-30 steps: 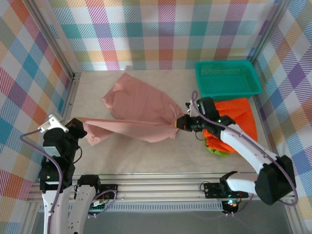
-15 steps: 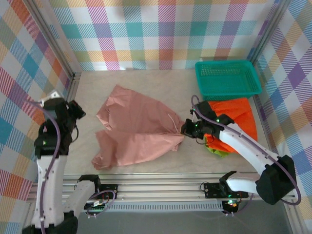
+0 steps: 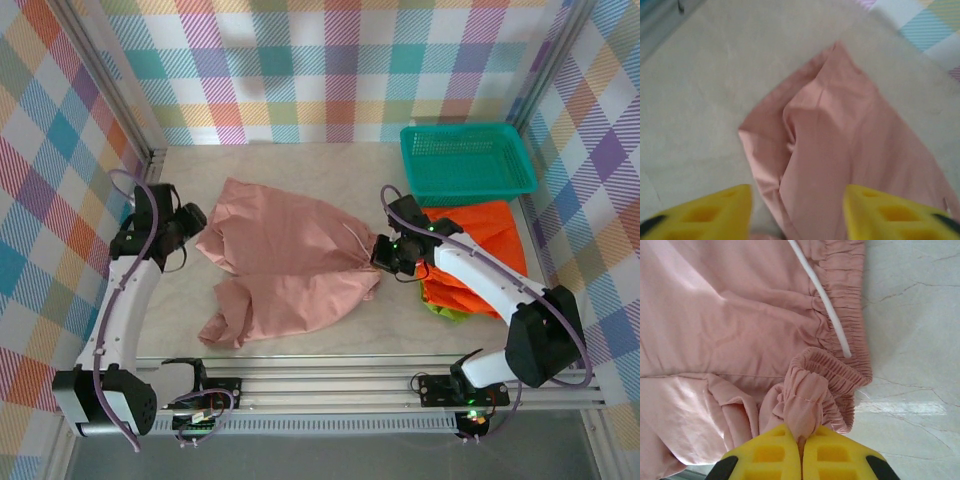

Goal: Fold and stack the shorts

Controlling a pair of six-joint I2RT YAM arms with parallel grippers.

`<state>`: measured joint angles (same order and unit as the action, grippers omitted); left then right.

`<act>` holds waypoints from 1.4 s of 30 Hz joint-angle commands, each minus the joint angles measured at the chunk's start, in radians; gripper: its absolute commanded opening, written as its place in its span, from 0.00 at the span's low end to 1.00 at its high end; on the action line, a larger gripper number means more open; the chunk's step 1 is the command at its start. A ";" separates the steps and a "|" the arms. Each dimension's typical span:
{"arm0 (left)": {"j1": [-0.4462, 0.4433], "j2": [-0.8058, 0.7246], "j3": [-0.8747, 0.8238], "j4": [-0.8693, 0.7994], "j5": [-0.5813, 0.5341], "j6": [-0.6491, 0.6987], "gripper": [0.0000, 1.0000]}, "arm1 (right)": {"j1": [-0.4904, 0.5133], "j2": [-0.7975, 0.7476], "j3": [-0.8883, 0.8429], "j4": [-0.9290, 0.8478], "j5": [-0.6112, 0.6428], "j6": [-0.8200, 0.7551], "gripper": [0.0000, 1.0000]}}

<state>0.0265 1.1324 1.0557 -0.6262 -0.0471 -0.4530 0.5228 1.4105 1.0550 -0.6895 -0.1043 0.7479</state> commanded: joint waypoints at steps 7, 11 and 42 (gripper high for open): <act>0.010 0.330 0.171 -0.045 0.211 -0.023 0.62 | -0.004 0.027 0.000 0.031 -0.035 -0.013 0.00; 0.014 0.501 0.248 -0.064 0.211 -0.011 0.61 | -0.004 0.017 -0.010 0.033 -0.028 -0.021 0.00; 0.070 0.858 0.289 0.085 0.204 -0.087 0.08 | -0.042 -0.012 -0.064 0.048 -0.019 -0.064 0.00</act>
<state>0.0822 1.9831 1.3495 -0.5468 0.1669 -0.5373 0.4931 1.4231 1.0065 -0.6445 -0.1162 0.7132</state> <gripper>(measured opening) 0.152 0.078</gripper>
